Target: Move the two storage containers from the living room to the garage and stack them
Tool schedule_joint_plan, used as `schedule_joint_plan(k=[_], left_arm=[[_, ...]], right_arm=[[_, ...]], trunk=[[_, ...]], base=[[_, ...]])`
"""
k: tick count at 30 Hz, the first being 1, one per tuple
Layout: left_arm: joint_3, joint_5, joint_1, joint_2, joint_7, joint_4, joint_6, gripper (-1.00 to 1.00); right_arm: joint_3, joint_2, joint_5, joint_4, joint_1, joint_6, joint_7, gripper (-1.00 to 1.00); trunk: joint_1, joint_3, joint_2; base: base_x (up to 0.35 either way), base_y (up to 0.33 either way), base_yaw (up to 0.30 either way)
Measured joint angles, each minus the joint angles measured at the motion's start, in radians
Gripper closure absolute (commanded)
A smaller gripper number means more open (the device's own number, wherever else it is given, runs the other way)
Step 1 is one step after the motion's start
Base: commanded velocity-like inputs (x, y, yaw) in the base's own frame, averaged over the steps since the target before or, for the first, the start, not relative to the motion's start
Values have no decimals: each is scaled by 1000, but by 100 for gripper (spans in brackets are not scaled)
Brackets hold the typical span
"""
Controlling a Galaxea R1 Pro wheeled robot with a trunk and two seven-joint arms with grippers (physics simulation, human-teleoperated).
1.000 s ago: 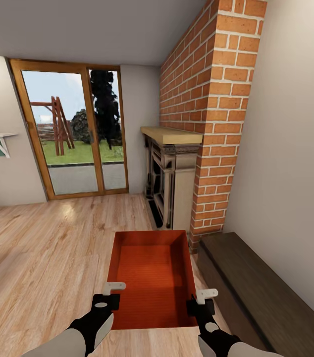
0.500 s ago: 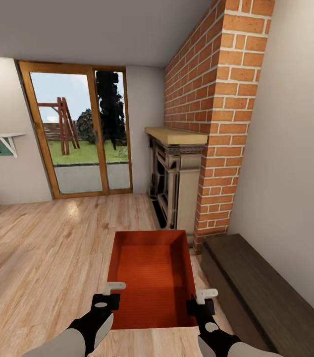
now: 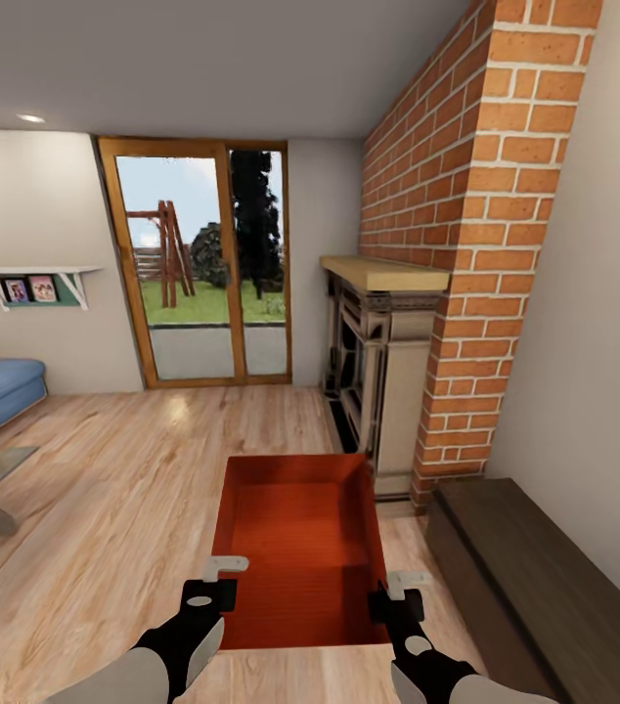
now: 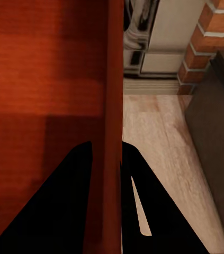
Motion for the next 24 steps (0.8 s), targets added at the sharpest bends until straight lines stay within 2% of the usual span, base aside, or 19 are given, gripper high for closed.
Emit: schedule_joint_plan(k=[11,16,24], left_arm=[[0,1,0,0,0,0,0,100],[-1,2,0,0,0,0,0,100],[0,1,0,0,0,0,0,100]], right_arm=[[-1,0,1,0,0,0,0,100],[0,0,1,0,0,1,-1,100],[-1,0,1,0,0,1,0,100]], trunk=[[0,16,0],[0,19,0],[0,20,0]], base=[[0,0,147],[0,0,58],[0,0,274]])
